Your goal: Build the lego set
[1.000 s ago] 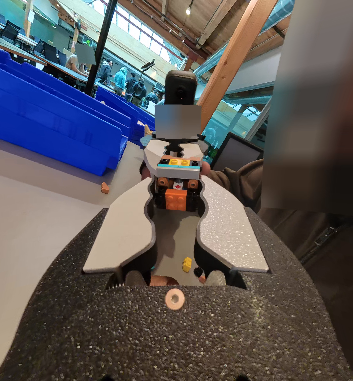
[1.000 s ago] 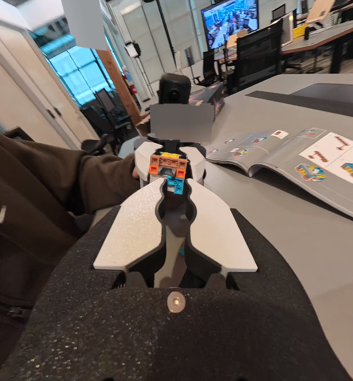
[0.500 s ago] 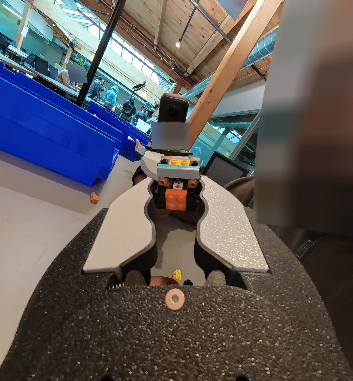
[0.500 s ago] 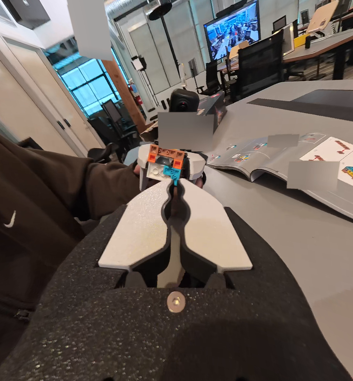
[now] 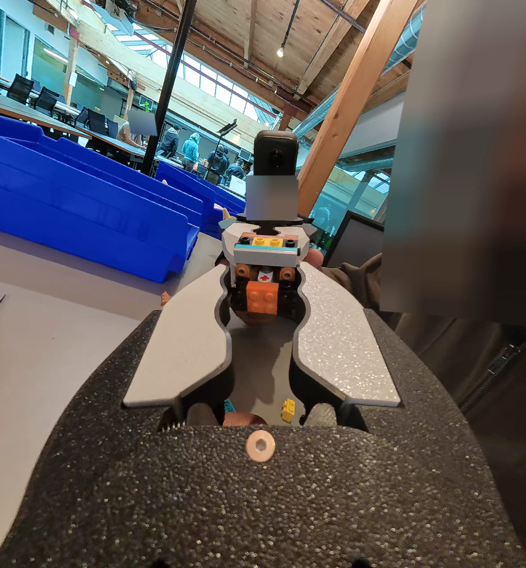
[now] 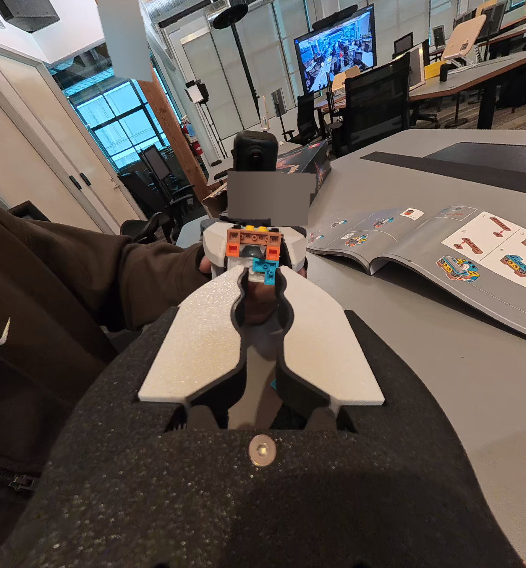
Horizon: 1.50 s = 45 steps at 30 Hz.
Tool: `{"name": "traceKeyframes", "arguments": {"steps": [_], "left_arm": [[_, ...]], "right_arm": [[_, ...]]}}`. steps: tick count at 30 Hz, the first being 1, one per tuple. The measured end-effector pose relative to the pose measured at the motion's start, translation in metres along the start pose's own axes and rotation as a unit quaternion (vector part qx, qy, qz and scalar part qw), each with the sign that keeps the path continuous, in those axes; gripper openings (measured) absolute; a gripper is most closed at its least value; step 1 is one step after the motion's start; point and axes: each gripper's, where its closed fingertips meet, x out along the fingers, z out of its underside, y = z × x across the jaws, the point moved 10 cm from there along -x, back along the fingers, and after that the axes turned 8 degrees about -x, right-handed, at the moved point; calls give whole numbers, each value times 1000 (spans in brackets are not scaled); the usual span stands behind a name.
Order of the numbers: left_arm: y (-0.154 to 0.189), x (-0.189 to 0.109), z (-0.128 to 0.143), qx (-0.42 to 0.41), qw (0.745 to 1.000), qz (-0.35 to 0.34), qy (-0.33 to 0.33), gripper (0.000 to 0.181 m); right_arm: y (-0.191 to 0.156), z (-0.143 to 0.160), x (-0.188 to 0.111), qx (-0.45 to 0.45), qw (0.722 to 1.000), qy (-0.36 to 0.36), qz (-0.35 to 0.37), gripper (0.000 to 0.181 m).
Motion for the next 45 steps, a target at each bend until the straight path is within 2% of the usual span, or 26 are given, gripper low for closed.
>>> {"name": "traceKeyframes", "arguments": {"steps": [25,31,38,39,42,45], "left_arm": [[4,2,1,39,999,-21,-14,40],[2,2,2,9,1000,-2,-12,40],[1,2,2,-44,998,53,7,39],[1,2,2,-60,996,59,13,39],[-1,4,3,-73,995,59,17,39],[-2,1,1,-85,994,65,34,39]], "right_arm": [[-4,-3,2,-50,998,-18,37,16],[-1,-1,1,-27,1000,-7,14,15],[3,1,-1,22,999,24,-26,14],[4,1,-3,31,999,34,-26,0],[6,1,-3,50,997,42,-42,0],[3,0,-2,23,999,37,-24,0]]}}
